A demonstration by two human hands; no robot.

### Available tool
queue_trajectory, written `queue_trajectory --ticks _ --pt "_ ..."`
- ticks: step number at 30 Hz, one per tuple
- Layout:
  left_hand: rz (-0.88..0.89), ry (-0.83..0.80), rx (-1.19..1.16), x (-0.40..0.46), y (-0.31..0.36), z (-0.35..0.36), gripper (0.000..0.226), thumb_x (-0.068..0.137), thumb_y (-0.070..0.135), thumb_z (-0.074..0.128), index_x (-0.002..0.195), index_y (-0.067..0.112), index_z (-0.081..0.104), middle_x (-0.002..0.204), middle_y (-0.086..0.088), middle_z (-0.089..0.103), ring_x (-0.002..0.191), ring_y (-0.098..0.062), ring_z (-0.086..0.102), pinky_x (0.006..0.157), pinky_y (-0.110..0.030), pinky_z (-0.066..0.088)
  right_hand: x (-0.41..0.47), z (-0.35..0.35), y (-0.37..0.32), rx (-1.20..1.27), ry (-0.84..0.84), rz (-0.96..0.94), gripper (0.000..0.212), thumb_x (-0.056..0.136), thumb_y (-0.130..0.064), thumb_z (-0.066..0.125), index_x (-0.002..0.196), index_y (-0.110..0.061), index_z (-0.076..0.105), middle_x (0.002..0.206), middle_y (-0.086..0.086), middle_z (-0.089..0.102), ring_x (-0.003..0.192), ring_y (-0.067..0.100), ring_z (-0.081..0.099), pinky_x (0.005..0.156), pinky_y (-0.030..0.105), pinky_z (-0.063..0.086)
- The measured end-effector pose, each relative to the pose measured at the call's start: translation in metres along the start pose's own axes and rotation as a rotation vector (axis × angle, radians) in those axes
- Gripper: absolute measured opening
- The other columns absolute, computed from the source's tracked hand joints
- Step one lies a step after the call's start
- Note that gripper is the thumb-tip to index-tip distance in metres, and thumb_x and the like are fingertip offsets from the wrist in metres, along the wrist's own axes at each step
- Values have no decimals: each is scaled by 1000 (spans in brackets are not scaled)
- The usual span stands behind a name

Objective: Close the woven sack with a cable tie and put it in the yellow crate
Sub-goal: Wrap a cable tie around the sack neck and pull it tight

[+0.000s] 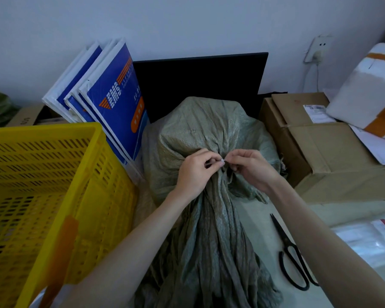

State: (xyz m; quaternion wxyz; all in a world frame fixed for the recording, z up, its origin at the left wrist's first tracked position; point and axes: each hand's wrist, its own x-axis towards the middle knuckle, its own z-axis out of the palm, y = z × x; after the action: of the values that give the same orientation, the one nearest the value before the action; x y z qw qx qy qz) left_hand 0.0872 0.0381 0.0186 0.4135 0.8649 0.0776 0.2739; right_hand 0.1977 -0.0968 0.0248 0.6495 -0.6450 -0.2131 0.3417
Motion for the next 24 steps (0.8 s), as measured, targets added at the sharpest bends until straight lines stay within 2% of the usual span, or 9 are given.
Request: queue_trajectory --ticks 3,7,10,14,19,24 --pt "47 -23 54 0 -1 0 7 86 20 68 88 13 70 79 5 57 74 -10 57 64 -37 50 -2 -3 -4 -65 -48 28 14 87 -1 57 75 -3 64 64 6 48 56 12 40 59 26 28" --pt "85 -80 39 -3 -2 -5 3 88 14 66 87 11 65 81 4 55 68 -4 51 62 -28 47 -7 -7 -9 -162 -45 25 21 91 -3 51 70 -5 54 60 7 40 56 15 32 58 30 22" --pt "102 -104 26 -6 -3 -8 2 89 10 65 88 8 64 82 4 53 70 -4 50 63 -22 45 -10 -6 -12 -170 -13 70 24 92 -3 49 69 -7 52 58 5 41 54 13 33 57 29 22" --pt "54 -83 30 -11 -10 -9 3 90 10 63 88 8 62 83 0 54 68 -5 50 63 -17 43 -12 -6 -13 -39 15 160 30 95 -2 43 67 -11 48 62 4 39 55 13 34 56 27 22" --pt "-36 -56 40 -23 -27 -12 3 90 8 64 87 7 62 83 -4 56 69 -8 51 62 -14 42 -16 -19 -8 154 154 283 22 96 -3 40 77 -12 49 67 0 44 57 12 38 55 25 25" --pt "-79 -34 14 -29 -32 -12 4 89 6 64 86 7 62 83 -5 56 72 -6 52 65 -12 42 -19 -26 -1 198 221 309 22 96 -4 39 78 -13 47 68 1 40 58 12 38 56 25 25"
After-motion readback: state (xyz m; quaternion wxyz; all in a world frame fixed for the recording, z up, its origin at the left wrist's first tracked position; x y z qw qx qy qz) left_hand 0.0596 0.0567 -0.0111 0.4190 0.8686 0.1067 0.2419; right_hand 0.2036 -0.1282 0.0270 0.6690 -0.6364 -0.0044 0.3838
